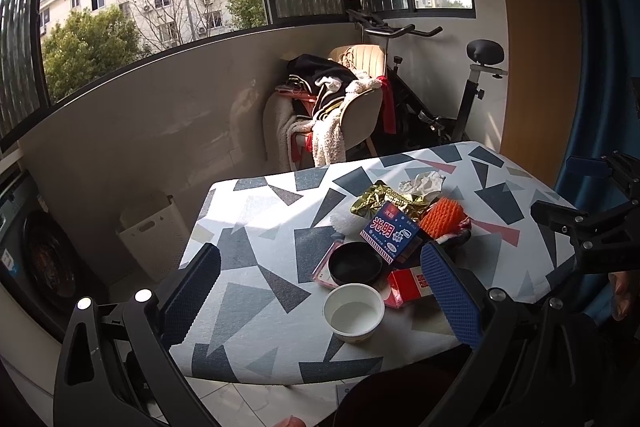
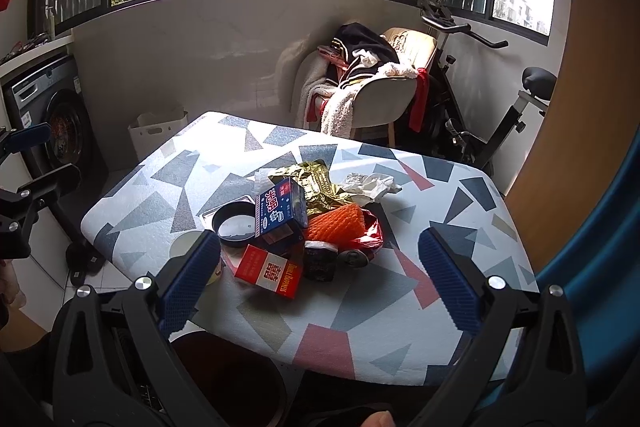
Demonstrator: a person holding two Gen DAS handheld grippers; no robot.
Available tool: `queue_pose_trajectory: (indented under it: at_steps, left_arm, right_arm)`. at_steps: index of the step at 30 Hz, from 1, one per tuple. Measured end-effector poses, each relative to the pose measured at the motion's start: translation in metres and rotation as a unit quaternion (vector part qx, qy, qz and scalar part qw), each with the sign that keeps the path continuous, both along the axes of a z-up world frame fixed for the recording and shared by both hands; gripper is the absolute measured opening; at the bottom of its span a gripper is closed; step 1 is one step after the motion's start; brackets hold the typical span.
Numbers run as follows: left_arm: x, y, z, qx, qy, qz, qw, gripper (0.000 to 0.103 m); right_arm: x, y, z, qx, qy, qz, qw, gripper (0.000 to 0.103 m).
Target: Collect trash
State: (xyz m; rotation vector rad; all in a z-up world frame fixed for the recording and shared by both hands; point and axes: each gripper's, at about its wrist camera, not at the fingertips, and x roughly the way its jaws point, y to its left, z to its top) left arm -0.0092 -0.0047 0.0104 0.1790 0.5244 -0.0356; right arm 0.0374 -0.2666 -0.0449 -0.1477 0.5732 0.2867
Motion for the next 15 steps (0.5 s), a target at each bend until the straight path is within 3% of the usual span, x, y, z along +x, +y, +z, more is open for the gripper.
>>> queue_pose_trajectory:
  at_steps: [15]
  left_arm:
    - [-0.001, 0.0009, -0.0007, -0.001, -0.002, -0.002, 1.0, 0.098]
  right_arm:
    - [-0.0023, -0.0006, -0.0008, -0.004, -0.007, -0.003, 1.0, 0.098]
